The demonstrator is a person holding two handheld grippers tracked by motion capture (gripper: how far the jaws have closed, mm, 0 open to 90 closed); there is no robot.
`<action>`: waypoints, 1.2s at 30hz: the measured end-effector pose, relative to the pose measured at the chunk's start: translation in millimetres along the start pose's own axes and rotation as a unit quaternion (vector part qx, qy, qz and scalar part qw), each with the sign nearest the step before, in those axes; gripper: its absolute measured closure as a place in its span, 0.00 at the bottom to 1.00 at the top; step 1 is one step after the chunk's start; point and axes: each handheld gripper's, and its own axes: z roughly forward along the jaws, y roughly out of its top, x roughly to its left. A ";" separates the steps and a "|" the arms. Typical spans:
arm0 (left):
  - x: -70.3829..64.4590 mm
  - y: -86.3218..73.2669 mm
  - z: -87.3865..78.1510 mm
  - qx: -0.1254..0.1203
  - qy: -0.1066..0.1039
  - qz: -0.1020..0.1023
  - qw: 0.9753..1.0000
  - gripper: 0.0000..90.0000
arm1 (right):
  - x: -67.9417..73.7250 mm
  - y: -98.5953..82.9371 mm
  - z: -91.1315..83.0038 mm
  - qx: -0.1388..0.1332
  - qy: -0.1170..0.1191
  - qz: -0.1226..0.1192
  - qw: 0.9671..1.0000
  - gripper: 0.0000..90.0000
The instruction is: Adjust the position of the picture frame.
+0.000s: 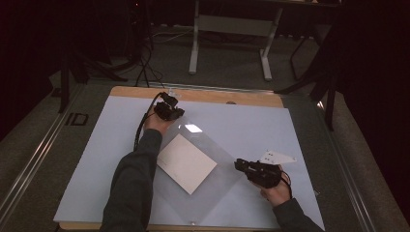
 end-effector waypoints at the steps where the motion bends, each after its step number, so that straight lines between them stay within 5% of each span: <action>1: 1.4 -3.1 -4.7 0.000 -0.001 0.001 1.000 0.94 | -3.5 2.2 -0.7 -0.002 -0.003 0.000 1.000 0.88; 13: 7.3 -59.3 -36.7 0.001 -0.011 -0.027 1.000 0.94 | -52.3 27.6 17.1 0.008 -0.012 0.040 0.999 0.87; 22: -2.6 -78.1 -54.9 0.016 -0.002 -0.008 1.000 0.94 | -85.0 38.8 49.0 0.032 -0.041 0.067 0.996 0.87; 36: -1.8 -84.7 -34.8 0.027 0.020 -0.033 0.999 0.93 | -103.6 26.8 77.3 0.067 -0.066 0.090 0.992 0.89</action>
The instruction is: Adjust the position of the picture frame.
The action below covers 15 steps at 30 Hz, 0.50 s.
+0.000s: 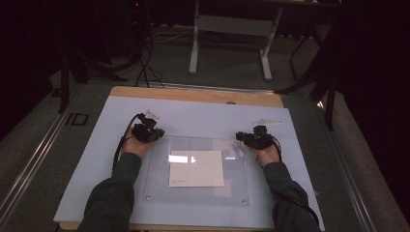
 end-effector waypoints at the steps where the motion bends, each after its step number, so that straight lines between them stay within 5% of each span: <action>1: 0.1 -0.1 1.0 0.001 0.001 0.000 1.000 0.94 | -0.2 -0.9 0.5 0.000 -0.001 0.002 1.000 0.89; 15: -3.1 -4.3 4.6 0.000 0.000 -0.005 1.000 0.94 | -4.6 -3.8 3.8 0.001 -0.005 0.005 1.000 0.90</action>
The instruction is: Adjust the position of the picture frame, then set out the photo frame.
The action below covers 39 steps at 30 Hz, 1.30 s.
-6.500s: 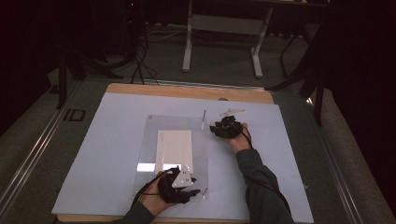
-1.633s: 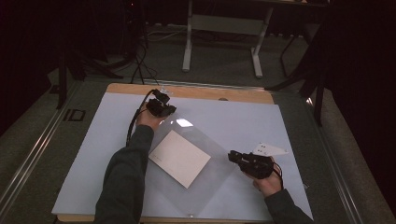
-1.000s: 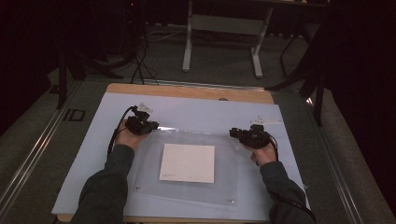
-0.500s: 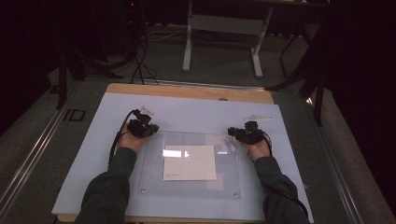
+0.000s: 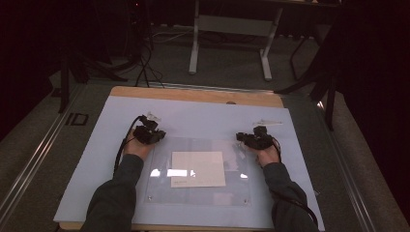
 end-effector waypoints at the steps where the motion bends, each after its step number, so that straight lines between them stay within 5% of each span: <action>1: 0.3 -0.2 0.2 -0.001 -0.001 0.000 1.000 0.93 | 0.0 0.1 0.1 0.000 0.000 0.000 1.000 0.90; 17: 0.9 -5.0 -2.4 -0.026 -0.002 -0.015 1.000 0.86 | -0.2 -3.2 0.4 -0.006 0.001 -0.005 1.000 0.89; 29: 6.7 -19.2 -22.2 -0.100 -0.010 -0.058 0.993 0.67 | 3.5 -4.3 -0.9 -0.008 -0.023 -0.031 0.999 0.85; 34: 9.2 -26.1 -28.4 -0.135 -0.022 -0.070 0.988 0.67 | 9.9 -6.5 -4.2 -0.018 -0.046 -0.067 0.997 0.84; 39: 7.8 -28.1 -29.8 -0.135 -0.020 -0.063 0.989 0.68 | 12.5 -6.0 -9.4 -0.037 -0.056 -0.072 0.995 0.86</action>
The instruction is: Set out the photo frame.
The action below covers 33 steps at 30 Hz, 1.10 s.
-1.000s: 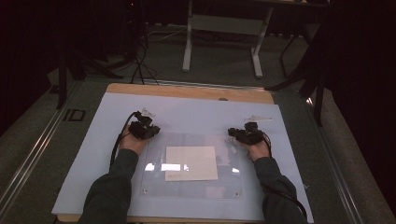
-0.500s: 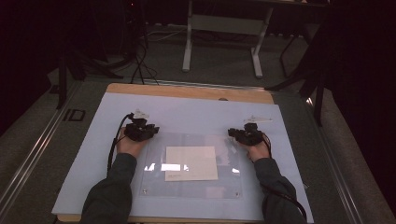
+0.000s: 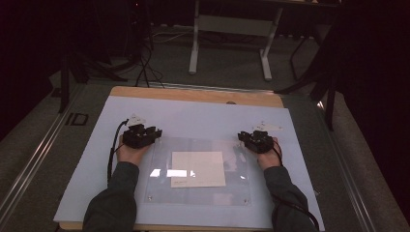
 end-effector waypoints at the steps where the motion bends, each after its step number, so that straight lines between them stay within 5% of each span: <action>1: -0.4 -0.6 0.3 -0.001 0.000 0.003 1.000 0.68 | -0.1 0.0 -2.5 -0.007 -0.001 0.004 1.000 0.89; 12: -5.4 -2.5 2.3 -0.010 0.010 0.020 1.000 0.85 | 1.3 -2.4 -2.7 -0.013 0.000 0.007 1.000 0.94; 17: -9.1 -1.1 2.2 -0.033 0.008 0.020 0.999 0.92 | 1.4 -2.7 -2.4 -0.014 0.000 0.009 1.000 0.94; 33: -11.1 -2.9 5.2 -0.027 0.021 0.022 0.999 0.94 | 0.7 -3.1 -1.9 -0.015 0.002 0.015 1.000 0.94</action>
